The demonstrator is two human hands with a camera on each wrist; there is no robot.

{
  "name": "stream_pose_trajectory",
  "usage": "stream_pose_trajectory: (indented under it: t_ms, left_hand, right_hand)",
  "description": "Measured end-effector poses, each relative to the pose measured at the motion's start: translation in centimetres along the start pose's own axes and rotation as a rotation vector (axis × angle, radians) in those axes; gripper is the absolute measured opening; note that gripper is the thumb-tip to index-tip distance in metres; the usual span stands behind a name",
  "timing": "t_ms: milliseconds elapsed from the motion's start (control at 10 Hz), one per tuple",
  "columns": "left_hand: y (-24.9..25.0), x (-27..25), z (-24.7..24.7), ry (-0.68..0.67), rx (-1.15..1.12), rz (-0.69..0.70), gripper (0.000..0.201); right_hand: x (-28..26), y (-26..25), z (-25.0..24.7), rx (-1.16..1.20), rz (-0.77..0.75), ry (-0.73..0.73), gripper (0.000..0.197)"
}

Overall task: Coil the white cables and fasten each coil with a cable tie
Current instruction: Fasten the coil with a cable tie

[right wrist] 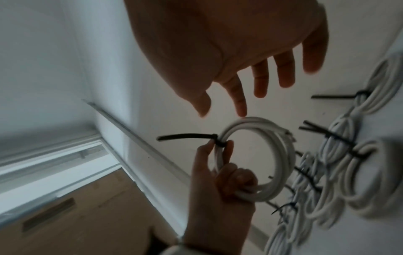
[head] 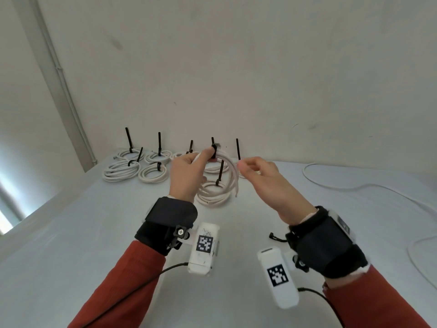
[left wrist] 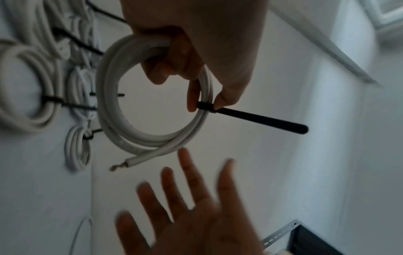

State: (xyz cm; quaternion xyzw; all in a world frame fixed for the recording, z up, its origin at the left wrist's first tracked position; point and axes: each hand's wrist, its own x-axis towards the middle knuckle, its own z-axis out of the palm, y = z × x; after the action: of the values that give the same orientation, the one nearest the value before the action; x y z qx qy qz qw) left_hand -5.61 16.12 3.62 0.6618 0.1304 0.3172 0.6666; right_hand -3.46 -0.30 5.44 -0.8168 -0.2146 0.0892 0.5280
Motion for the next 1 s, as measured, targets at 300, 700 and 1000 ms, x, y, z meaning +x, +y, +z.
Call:
stream_pose_trajectory:
  t_ms: [300,700,1000]
  left_hand:
    - [-3.3,0.5,3.5,-0.163,-0.21,-0.319,0.014]
    - [-7.9,2.6,8.2,-0.416,0.849,-0.121,0.035]
    - [-7.1,2.1,9.0,-0.672,1.423,0.066,0.068]
  right_hand:
    - [2.7,4.0,-1.8,0.252,0.156,0.075,0.01]
    - [8.1,10.2,-3.8,0.054,0.42,0.109,0.009]
    - [7.7,9.8,-4.1,-0.468,0.348,0.055,0.035]
